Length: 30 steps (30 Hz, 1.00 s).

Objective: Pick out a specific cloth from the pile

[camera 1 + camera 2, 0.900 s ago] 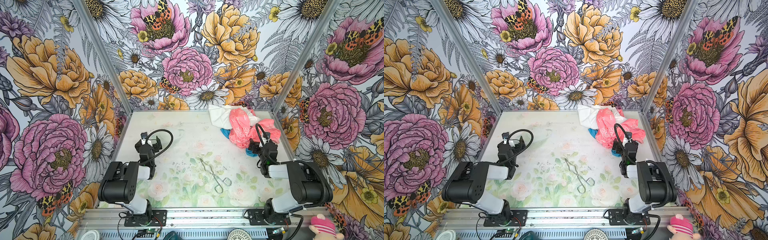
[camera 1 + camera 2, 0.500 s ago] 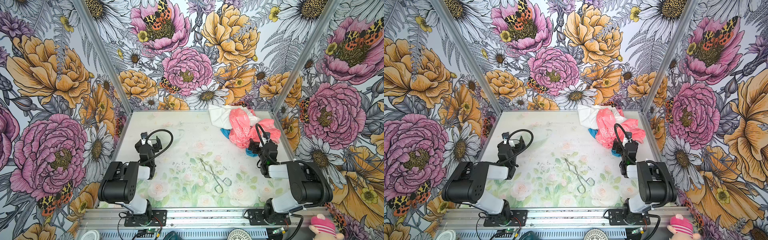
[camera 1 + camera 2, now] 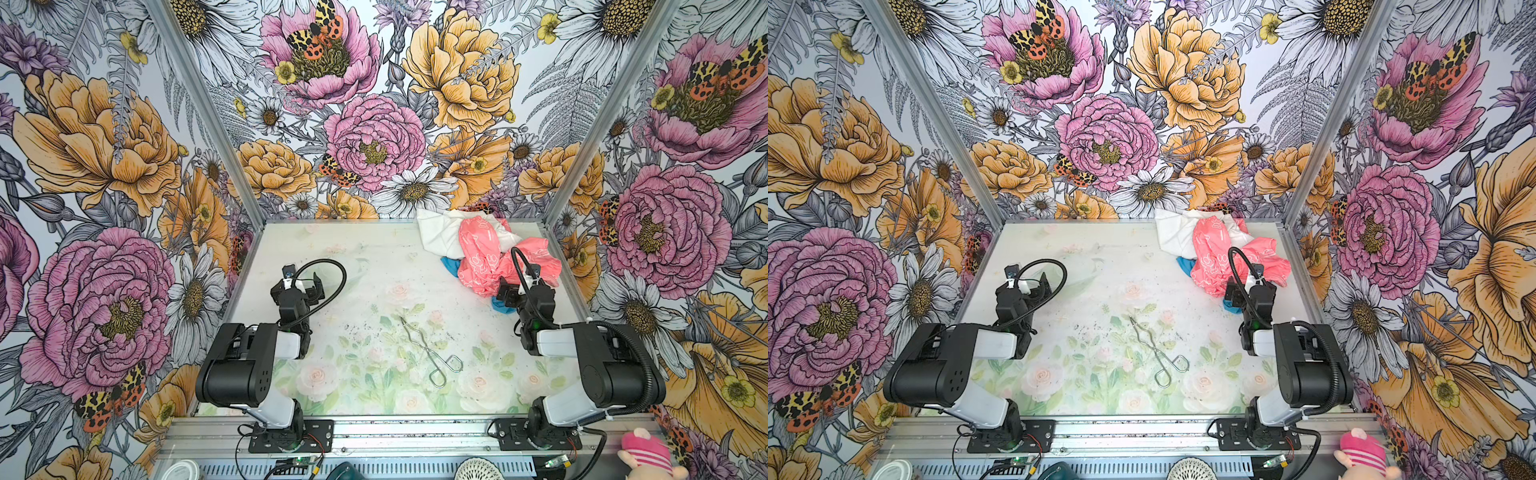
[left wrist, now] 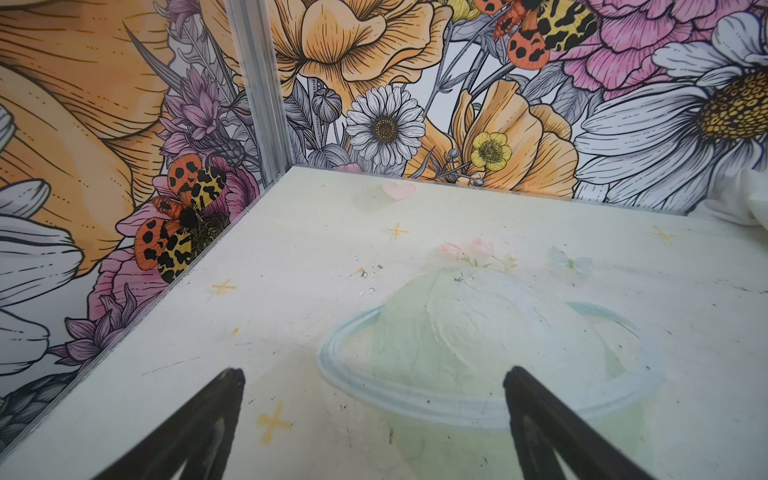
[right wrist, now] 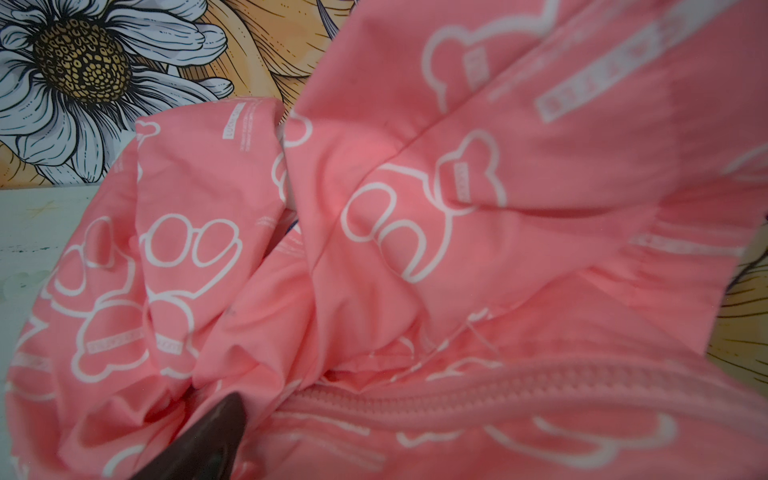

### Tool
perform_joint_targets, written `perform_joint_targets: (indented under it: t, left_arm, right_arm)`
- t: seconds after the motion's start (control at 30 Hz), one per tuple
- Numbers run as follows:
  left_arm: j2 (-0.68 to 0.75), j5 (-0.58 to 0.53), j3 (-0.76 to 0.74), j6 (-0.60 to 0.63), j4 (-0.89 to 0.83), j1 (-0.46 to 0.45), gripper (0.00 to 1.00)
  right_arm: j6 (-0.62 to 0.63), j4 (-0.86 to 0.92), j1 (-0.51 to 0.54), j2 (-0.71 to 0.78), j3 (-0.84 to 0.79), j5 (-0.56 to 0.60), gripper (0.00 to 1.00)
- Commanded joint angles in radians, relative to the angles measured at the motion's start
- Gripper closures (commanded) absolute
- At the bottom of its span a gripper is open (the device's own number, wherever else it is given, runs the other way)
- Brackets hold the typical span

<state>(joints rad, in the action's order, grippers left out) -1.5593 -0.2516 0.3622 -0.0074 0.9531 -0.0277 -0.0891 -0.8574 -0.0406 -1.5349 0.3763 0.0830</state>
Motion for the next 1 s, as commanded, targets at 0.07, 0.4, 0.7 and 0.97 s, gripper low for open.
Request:
perform_joint_targets:
  t: [0.07, 0.4, 0.7, 0.97]
  left_arm:
    - [0.007, 0.023, 0.006, 0.007, 0.007, 0.009, 0.01]
    - [0.112, -0.024, -0.101, 0.035, 0.122, -0.028, 0.01]
    - [0.225, -0.069, -0.080, 0.101, -0.029, -0.112, 0.01]
    - [0.296, -0.079, -0.090, 0.114, -0.064, -0.131, 0.01]
  right_arm:
    - [-0.014, -0.037, 0.002, 0.000, 0.003, 0.003, 0.01]
    - [-0.002, 0.019, 0.010, 0.155, -0.045, -0.011, 0.00]
    - [-0.111, 0.565, 0.035, 0.595, 0.020, -0.023, 0.00]
    - [-0.268, 0.873, 0.042, 0.911, 0.085, -0.041, 0.01]
